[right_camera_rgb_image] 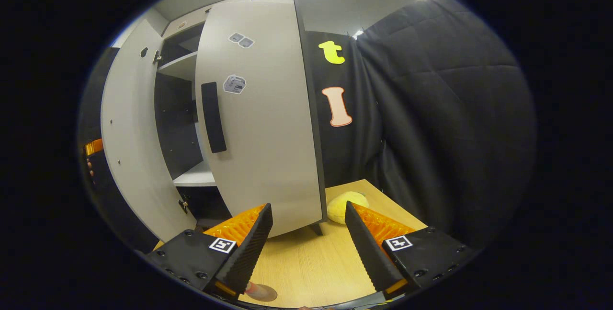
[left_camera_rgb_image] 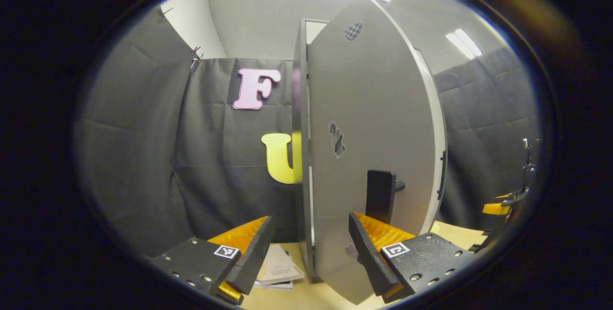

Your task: Grasp the bottle in the cabinet with the left hand and place it on the coaster, then close the right door with the right hand and the left door with the left hand.

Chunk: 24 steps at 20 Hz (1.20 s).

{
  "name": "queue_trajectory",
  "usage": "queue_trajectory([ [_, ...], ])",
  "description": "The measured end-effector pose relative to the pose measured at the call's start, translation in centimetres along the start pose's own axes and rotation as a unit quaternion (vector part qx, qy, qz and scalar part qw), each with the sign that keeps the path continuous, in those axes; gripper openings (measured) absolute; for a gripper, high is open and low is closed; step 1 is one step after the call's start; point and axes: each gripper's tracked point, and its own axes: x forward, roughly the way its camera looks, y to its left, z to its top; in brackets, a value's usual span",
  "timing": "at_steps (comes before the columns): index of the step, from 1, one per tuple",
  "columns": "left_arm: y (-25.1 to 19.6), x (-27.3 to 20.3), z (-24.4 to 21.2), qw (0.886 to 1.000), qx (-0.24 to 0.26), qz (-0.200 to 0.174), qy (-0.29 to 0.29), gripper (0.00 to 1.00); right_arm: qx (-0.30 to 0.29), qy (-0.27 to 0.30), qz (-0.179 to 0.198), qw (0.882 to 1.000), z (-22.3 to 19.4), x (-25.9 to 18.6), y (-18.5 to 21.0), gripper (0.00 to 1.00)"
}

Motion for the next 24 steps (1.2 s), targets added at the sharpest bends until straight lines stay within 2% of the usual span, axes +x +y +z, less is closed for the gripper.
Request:
queue_trajectory([
  [2, -1.3, 0.3, 0.0, 1.0, -0.003, 0.01, 0.006, 0.96, -0.006, -0.004, -0.005, 1.0, 0.2, 0.0, -0.3, 0.97],
  [4, -2.8, 0.9, 0.1, 1.0, 0.007, 0.016, 0.005, 0.92, -0.005, -0.004, -0.011, 1.0, 0.3, 0.0, -0.8, 0.97],
  [5, -3.6, 1.3, 0.2, 1.0, 0.012, 0.019, 0.003, 0.98, -0.001, -0.002, -0.015, 1.0, 0.2, -0.1, -1.2, 0.97],
  [7, -5.0, 2.3, -0.6, 1.0, 0.009, 0.024, 0.013, 0.98, 0.006, 0.002, -0.025, 1.0, -0.2, -0.3, -2.1, 0.97],
  [9, -7.2, 4.1, -1.5, 1.0, -0.011, 0.008, 0.021, 0.98, 0.012, 0.0, -0.035, 0.999, -0.4, -0.9, -3.0, 0.97],
  [10, -8.6, 5.4, -1.8, 0.999, -0.022, -0.007, 0.024, 0.86, 0.013, 0.001, -0.038, 0.999, -0.6, -1.1, -3.2, 0.97],
  [12, -11.0, 6.2, -1.8, 0.999, -0.035, -0.028, 0.022, 0.85, 0.013, -0.001, -0.044, 0.999, -0.5, -1.3, -3.5, 0.97],
  [13, -11.7, 6.2, -1.7, 0.999, -0.033, -0.031, 0.017, 0.98, 0.013, -0.005, -0.047, 0.999, -0.2, -1.5, -3.6, 0.97],
  [15, -12.2, 5.5, -1.8, 0.999, -0.023, -0.032, 0.009, 0.87, 0.01, -0.013, -0.053, 0.998, 0.4, -1.5, -3.4, 0.97],
  [19, -11.5, 2.9, -2.8, 1.0, 0.006, -0.026, 0.001, 0.86, -0.002, -0.023, -0.062, 0.998, 0.9, -1.9, -3.0, 0.97],
  [21, -10.6, 1.3, -3.2, 1.0, 0.009, -0.016, 0.0, 0.98, -0.006, -0.03, -0.058, 0.998, 1.2, -2.0, -2.5, 0.97],
  [24, -9.5, -1.5, -3.1, 1.0, -0.005, -0.01, -0.013, 0.92, -0.007, -0.048, -0.044, 0.998, 2.4, -1.5, -0.9, 0.97],
])
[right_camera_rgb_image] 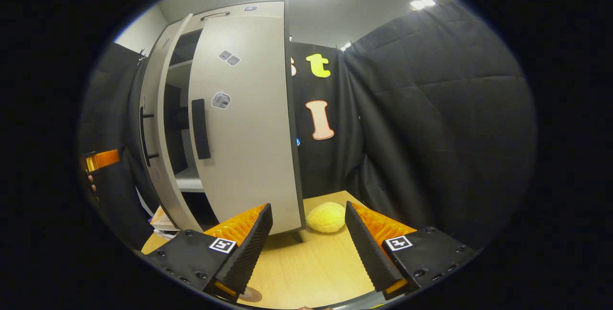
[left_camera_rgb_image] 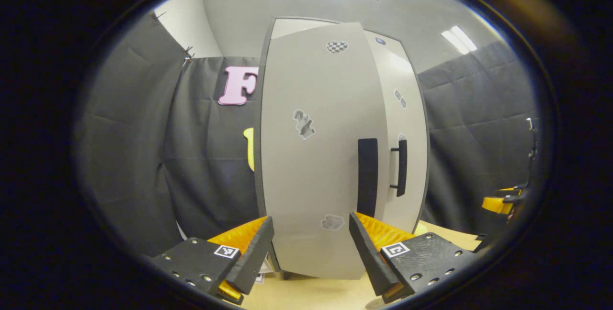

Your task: Grasp the bottle in the cabinet with the left hand and place it on the coaster, then close the right door with the right hand and the left door with the left hand.

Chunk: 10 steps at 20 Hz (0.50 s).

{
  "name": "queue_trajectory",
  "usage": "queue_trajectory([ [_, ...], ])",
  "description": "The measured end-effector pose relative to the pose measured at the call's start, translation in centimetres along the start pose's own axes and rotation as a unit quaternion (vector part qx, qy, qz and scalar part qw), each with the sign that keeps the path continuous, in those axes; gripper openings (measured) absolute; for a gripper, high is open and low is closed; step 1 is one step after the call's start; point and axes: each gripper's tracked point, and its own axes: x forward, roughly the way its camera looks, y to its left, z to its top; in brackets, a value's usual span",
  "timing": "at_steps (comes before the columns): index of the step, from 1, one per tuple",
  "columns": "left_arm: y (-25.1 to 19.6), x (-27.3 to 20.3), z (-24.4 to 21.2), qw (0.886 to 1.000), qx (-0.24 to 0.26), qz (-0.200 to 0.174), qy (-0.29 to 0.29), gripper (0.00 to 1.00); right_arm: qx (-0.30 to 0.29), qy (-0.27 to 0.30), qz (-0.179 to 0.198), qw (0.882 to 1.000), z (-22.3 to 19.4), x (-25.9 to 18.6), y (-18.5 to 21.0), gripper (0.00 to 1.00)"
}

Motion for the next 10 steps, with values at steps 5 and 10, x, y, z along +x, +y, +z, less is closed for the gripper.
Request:
queue_trajectory([
  [5, 3.8, -4.2, 1.3, 0.999, 0.019, 0.046, -0.015, 0.93, 0.0, -0.04, 0.039, 0.998, 4.0, 1.7, 3.6, 0.97],
  [10, 5.9, -6.9, 0.2, 0.995, 0.016, 0.097, -0.006, 0.92, -0.002, -0.064, 0.066, 0.996, 6.6, 2.5, 6.5, 0.97],
])
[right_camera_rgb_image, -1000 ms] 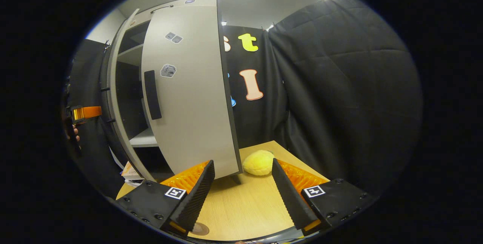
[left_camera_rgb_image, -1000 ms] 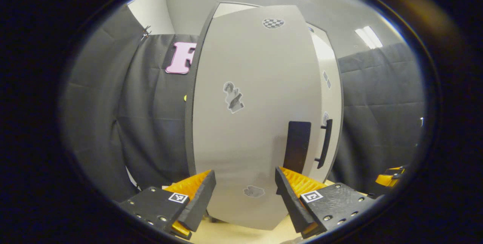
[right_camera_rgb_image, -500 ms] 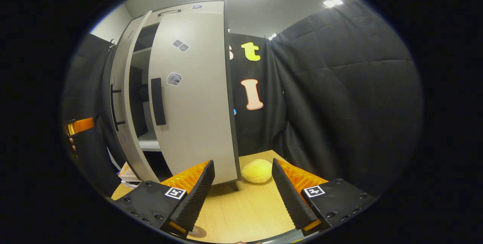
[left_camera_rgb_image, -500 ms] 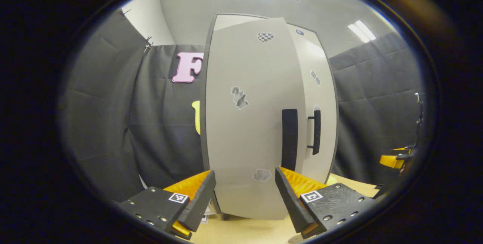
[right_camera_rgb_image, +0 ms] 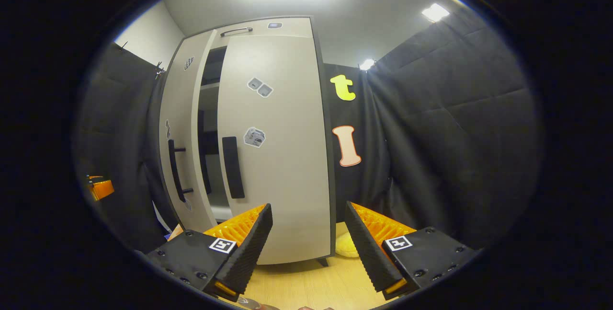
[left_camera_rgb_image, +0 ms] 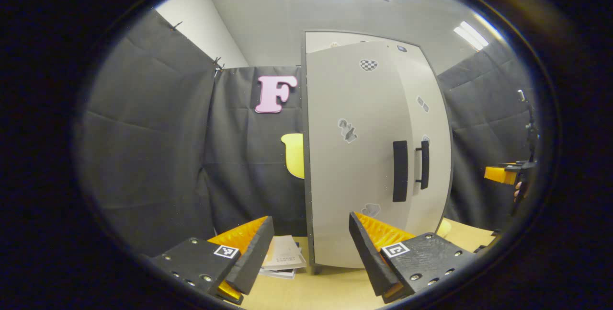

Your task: Grasp the bottle in the cabinet with the left hand and place it on the coaster, then close the right door with the right hand and the left door with the left hand.

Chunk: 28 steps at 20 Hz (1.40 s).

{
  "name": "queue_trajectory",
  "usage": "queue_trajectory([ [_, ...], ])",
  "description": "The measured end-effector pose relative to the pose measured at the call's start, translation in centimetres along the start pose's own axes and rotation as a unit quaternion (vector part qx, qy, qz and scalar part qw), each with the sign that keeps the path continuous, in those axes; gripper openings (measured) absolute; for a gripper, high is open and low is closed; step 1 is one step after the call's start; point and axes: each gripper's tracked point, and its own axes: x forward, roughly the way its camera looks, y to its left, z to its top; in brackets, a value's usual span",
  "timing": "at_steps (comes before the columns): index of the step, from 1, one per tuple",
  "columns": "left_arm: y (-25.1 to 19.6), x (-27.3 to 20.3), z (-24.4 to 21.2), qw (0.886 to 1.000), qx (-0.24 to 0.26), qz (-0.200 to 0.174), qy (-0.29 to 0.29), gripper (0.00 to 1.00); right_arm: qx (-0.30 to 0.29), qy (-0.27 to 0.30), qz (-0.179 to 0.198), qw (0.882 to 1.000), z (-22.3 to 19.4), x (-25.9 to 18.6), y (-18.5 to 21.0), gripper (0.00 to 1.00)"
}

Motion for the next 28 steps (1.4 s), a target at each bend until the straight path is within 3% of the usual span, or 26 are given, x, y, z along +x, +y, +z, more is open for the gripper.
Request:
queue_trajectory([
  [2, 0.0, 0.1, -0.6, 1.0, -0.008, 0.003, 0.007, 0.98, 0.0, -0.004, 0.006, 1.0, 0.3, 0.1, 0.7, 0.97],
  [5, 0.3, 0.4, -1.1, 1.0, -0.019, 0.0, 0.011, 0.99, -0.007, -0.007, 0.004, 1.0, 0.3, 0.1, 0.8, 0.97],
  [6, 0.4, 0.1, -1.3, 1.0, -0.023, 0.0, 0.009, 0.98, -0.007, -0.006, 0.004, 1.0, 0.1, 0.1, 0.9, 0.97],
  [8, 0.4, -0.3, -1.2, 1.0, -0.031, -0.001, 0.001, 0.86, -0.009, 0.001, 0.002, 1.0, -0.4, 0.1, 0.9, 0.97],
  [9, 0.5, -0.4, -1.1, 0.999, -0.034, -0.002, -0.002, 0.86, -0.01, 0.004, 0.0, 1.0, -0.5, 0.2, 0.8, 0.97],
  [14, 0.6, -0.5, -1.0, 0.999, -0.042, -0.001, -0.011, 0.98, -0.013, 0.004, -0.009, 1.0, 0.0, 0.4, 0.5, 0.97],
  [16, 0.6, -0.5, -1.0, 0.999, -0.041, 0.0, -0.014, 0.92, -0.013, 0.001, -0.014, 1.0, 0.2, 0.5, 0.3, 0.97],
  [17, 0.7, -0.4, -1.1, 0.999, -0.04, 0.003, -0.012, 0.98, -0.013, 0.002, -0.015, 1.0, 0.2, 0.6, 0.3, 0.97],
  [23, 0.2, -0.1, -2.2, 0.999, -0.044, 0.013, 0.002, 0.99, -0.005, 0.01, -0.02, 1.0, -0.6, 1.2, 0.1, 0.97],
  [24, 0.0, -0.1, -2.2, 0.999, -0.043, 0.014, 0.002, 0.98, -0.002, 0.012, -0.019, 1.0, -0.7, 1.2, 0.0, 0.97],
  [25, -0.2, -0.1, -2.2, 0.999, -0.043, 0.012, 0.0, 0.86, -0.002, 0.011, -0.021, 1.0, -0.7, 1.2, -0.2, 0.97],
  [28, -0.4, 0.1, -2.5, 0.999, -0.031, 0.01, 0.007, 0.92, 0.001, 0.011, -0.026, 1.0, -1.1, 1.3, -0.3, 0.97],
])
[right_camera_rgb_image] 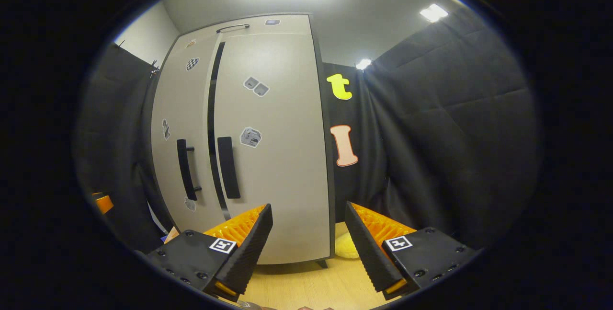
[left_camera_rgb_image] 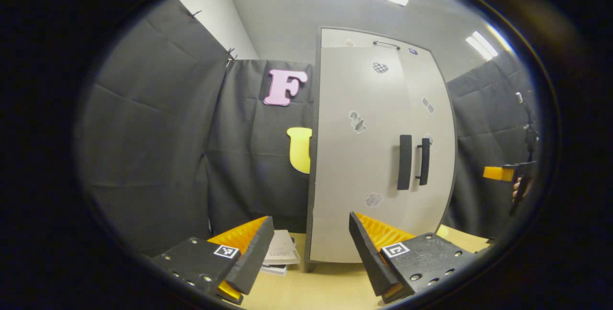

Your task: Grasp the bottle in the cabinet with the left hand and place it on the coaster, then close the right door with the right hand and the left door with the left hand.

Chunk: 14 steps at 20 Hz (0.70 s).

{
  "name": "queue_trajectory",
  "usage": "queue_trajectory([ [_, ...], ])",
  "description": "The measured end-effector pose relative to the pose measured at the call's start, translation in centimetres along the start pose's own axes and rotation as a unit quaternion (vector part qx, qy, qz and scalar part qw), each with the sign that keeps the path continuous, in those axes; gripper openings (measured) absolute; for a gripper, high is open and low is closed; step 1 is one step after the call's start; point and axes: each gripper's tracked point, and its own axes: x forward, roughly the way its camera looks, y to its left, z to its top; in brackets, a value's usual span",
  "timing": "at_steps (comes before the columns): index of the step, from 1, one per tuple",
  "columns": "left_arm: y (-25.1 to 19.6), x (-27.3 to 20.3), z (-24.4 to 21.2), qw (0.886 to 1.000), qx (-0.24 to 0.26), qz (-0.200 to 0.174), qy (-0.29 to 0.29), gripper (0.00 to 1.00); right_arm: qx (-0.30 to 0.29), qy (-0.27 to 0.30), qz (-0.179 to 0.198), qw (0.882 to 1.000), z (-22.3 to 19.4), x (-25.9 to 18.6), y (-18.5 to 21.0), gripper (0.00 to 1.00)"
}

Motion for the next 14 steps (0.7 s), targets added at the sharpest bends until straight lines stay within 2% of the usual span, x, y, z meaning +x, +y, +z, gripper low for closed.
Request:
queue_trajectory([
  [2, -0.3, -0.1, 0.1, 1.0, 0.0, 0.003, -0.003, 0.92, -0.002, 0.004, 0.004, 1.0, -0.2, 0.2, 0.1, 0.97],
  [3, -0.5, -0.1, 0.0, 1.0, -0.005, -0.001, -0.002, 0.95, -0.005, 0.003, 0.003, 1.0, -0.2, 0.2, 0.1, 0.97],
  [4, -0.4, -0.1, -0.4, 1.0, -0.009, -0.004, 0.001, 0.92, -0.004, 0.005, 0.002, 1.0, -0.3, 0.1, 0.1, 0.97],
  [6, -0.1, 0.0, -0.3, 1.0, -0.006, 0.001, 0.0, 0.92, -0.001, 0.009, 0.009, 1.0, -0.5, 0.0, 0.4, 0.97],
  [7, -0.1, 0.1, -0.3, 1.0, -0.007, 0.0, 0.001, 0.95, -0.005, 0.007, 0.009, 1.0, -0.4, -0.2, 0.3, 0.97],
  [9, -0.1, 0.5, -0.8, 1.0, -0.01, -0.002, 0.005, 0.92, -0.011, 0.005, 0.006, 1.0, -0.6, -0.3, 0.1, 0.97],
  [14, 1.2, -0.1, -0.5, 0.999, -0.049, -0.009, -0.014, 0.92, -0.026, 0.027, 0.009, 0.999, -1.0, -0.4, 0.3, 0.97],
])
